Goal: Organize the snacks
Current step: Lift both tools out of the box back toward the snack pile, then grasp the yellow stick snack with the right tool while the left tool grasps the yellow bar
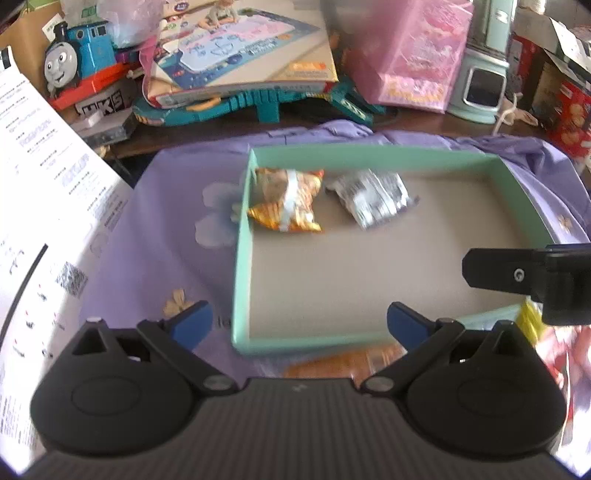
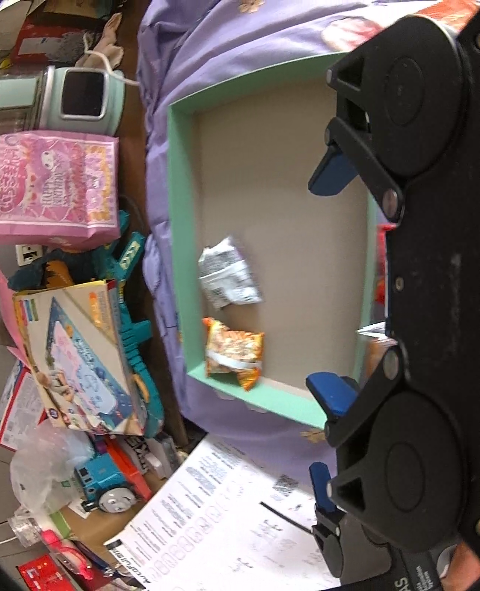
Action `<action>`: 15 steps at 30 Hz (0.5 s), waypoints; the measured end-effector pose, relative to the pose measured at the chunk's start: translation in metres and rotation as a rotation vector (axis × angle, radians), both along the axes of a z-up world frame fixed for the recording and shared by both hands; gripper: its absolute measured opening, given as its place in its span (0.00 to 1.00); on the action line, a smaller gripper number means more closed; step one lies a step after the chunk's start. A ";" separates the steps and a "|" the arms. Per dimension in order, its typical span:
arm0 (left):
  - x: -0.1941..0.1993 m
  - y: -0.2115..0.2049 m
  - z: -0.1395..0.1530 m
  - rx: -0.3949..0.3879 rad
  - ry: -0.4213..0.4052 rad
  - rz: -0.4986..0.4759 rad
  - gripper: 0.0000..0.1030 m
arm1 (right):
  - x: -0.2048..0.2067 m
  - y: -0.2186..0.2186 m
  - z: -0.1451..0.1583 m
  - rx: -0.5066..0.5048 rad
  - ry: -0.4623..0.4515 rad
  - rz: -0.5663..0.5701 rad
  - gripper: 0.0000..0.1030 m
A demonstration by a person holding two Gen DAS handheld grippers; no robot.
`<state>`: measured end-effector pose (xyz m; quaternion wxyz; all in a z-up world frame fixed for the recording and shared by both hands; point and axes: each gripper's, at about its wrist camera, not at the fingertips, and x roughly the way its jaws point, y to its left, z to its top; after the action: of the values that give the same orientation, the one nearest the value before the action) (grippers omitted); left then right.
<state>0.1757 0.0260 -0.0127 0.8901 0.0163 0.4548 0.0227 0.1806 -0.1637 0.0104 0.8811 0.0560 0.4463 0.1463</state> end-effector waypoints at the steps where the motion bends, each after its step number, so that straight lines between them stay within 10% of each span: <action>1: -0.005 -0.002 -0.002 0.002 0.005 -0.001 1.00 | -0.006 -0.003 -0.001 0.001 0.004 -0.004 1.00; 15: -0.044 -0.027 -0.031 -0.008 0.096 0.036 1.00 | -0.053 -0.042 -0.019 0.050 0.026 -0.067 0.95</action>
<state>0.1315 -0.0013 -0.0441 0.8667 0.0058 0.4975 0.0361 0.1276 -0.2059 -0.0087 0.8780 0.0949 0.4517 0.1270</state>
